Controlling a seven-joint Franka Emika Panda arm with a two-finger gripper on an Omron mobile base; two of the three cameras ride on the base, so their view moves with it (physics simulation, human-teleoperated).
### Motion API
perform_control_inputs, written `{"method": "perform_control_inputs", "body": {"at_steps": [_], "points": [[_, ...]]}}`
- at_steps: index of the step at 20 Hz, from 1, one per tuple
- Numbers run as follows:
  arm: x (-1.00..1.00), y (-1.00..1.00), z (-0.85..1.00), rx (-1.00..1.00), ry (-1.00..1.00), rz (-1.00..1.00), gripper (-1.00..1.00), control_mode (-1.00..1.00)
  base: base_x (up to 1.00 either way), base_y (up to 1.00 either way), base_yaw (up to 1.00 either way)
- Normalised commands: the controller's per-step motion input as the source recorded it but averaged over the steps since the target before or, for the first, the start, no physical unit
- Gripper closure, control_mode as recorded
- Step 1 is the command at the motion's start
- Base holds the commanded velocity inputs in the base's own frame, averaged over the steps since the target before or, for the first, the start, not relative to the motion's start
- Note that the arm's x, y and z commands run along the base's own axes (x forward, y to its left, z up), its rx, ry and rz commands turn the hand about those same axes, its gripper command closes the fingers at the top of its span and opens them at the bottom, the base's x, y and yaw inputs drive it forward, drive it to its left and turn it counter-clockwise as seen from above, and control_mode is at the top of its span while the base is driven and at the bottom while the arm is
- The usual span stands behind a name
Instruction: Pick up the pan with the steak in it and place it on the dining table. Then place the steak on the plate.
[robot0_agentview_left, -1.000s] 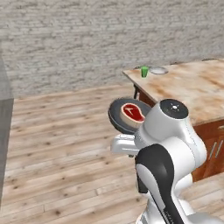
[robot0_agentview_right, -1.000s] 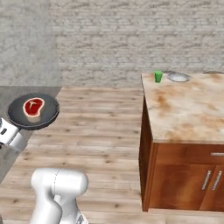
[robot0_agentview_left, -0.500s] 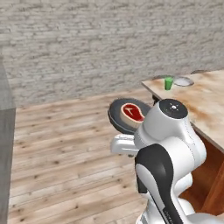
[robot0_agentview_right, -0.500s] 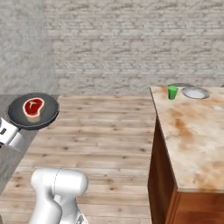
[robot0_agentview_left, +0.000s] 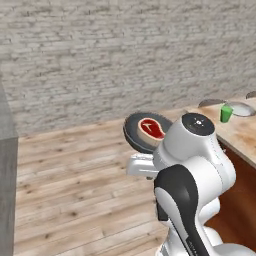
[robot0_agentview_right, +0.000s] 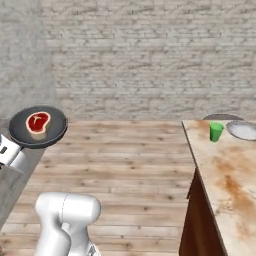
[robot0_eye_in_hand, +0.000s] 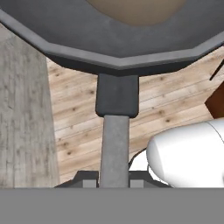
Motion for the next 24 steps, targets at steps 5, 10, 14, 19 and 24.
{"method": "perform_control_inputs", "body": {"at_steps": [5,10,14,19,24], "points": [[0.0,0.0,0.0,0.0,0.0,0.0,1.0,1.0,1.0,0.48,-0.05],[0.0,0.0,0.0,0.0,0.0,0.0,1.0,1.0,1.0,0.48,-0.05],[0.0,0.0,0.0,0.0,0.0,0.0,1.0,1.0,1.0,0.46,-0.05],[0.0,0.0,0.0,0.0,0.0,0.0,1.0,1.0,1.0,0.45,-0.06],[0.0,0.0,0.0,0.0,0.0,0.0,1.0,1.0,1.0,0.43,-0.07]]}}
